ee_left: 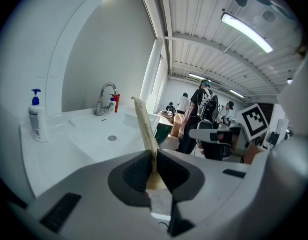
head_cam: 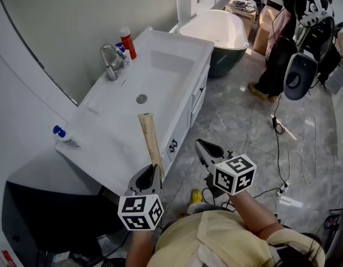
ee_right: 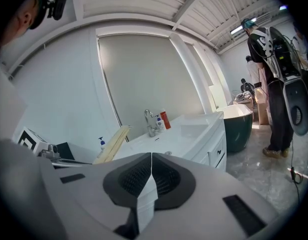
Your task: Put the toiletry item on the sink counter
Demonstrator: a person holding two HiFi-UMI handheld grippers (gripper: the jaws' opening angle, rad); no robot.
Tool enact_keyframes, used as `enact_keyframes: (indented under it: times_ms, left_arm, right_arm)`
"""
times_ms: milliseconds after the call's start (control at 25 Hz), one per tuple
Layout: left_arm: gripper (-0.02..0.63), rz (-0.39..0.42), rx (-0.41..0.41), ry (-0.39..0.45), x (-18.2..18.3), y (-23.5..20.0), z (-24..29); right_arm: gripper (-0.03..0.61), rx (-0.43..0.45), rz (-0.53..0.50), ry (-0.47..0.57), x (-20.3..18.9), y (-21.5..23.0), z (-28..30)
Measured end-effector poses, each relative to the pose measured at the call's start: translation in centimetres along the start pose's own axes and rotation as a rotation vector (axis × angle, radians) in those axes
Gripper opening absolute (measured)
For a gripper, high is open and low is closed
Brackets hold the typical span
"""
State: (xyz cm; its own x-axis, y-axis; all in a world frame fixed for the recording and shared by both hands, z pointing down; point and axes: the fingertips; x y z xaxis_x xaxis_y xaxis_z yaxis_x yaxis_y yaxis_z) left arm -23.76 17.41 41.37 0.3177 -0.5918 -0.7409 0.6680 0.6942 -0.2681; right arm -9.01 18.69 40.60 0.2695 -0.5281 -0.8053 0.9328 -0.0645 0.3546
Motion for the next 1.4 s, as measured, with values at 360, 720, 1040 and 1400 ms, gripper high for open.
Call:
enact_keyframes:
  times_ms: [360,720,1040,1400]
  left_arm:
    - [0.067,-0.005,0.024,-0.021,2.0,1.0,4.5]
    - [0.067,-0.023,0.044,-0.026,3.4,1.4,7.4]
    - [0.067,-0.018,0.074,-0.037,5.6,0.5,9.7]
    - [0.067,-0.024,0.075,-0.035,9.2,-1.9,14.0]
  right_arm:
    - [0.026,0.031,-0.014,-0.028,1.3,4.1,1.2]
    - [0.026,0.074,0.005,-0.050,2.0,6.5,2.9]
    - [0.026,0.097,0.025,-0.059,3.4,8.5,4.4]
    - [0.026,0.091,-0.005,-0.072,6.6,11.1,7.9]
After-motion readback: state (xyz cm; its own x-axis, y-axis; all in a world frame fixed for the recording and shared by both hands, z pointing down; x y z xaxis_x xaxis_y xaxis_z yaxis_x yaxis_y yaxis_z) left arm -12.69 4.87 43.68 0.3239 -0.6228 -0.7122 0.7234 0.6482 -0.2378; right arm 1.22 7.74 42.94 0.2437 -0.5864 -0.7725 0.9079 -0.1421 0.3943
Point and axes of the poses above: the fingertips, and each gripper's own axes: z forward along the fingers, y to its right, x out of its top, and after that the axes turned 12 degrees about -y, right-handed
